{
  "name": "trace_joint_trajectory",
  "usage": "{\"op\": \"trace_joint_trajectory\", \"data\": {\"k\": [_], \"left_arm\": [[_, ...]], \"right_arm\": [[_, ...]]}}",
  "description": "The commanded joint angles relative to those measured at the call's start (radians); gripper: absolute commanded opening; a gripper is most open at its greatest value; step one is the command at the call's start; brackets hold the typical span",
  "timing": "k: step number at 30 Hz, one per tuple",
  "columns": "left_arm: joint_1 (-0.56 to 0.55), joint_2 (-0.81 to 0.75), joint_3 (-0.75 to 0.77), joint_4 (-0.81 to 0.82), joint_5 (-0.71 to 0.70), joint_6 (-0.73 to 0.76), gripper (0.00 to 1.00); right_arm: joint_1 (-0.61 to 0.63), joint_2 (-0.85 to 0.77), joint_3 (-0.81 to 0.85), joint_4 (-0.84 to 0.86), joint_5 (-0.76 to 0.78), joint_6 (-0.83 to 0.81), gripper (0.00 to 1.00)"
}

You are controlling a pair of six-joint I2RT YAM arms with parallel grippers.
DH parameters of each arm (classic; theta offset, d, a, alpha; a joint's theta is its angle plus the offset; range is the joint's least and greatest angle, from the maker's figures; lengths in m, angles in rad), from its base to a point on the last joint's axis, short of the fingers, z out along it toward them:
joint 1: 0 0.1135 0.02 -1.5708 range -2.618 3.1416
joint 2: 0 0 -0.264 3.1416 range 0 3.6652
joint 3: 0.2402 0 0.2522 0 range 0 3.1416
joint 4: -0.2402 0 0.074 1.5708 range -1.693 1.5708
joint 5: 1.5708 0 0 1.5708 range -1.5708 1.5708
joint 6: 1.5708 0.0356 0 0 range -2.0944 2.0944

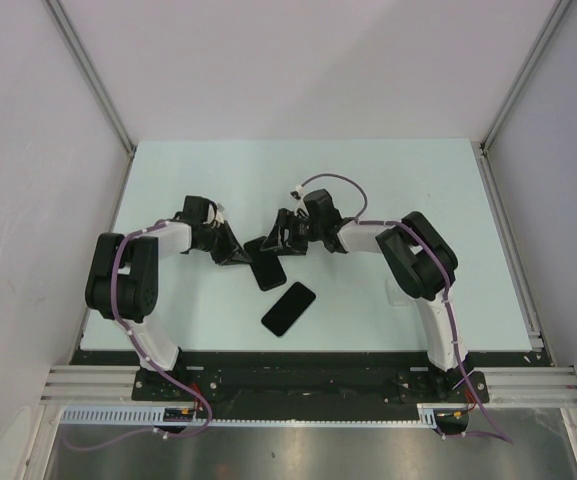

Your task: Put the phone into the phone case

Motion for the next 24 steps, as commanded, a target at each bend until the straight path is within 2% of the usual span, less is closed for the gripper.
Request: {"op": "trace_joint_trajectory", "data": {"k": [1,14,20,24], "left_arm": [[-0.014,0.029,-0.022,-0.022,0.028,0.001,0.1],[-0.012,0.024,-0.008,-0.047,-0.011,0.009,0.1],[-0.012,0.023,-0.012,-0.049,-0.022,0.012,0.1],[-0.014,0.021,-0.016,-0.042,-0.025,0.007,0.1]], "right_arm": [[0.004,0.039,-0.001,0.197,-0.162,0.143,0.67],[-0.008,0.034,-0.041,0.397,-0.268,0.275,0.66],[-0.031,0.022,-0.049,0.273,-0.229,0.18,0.64],[-0.037,0.005,-0.049,0.19,-0.194,0.114,0.53]]}}
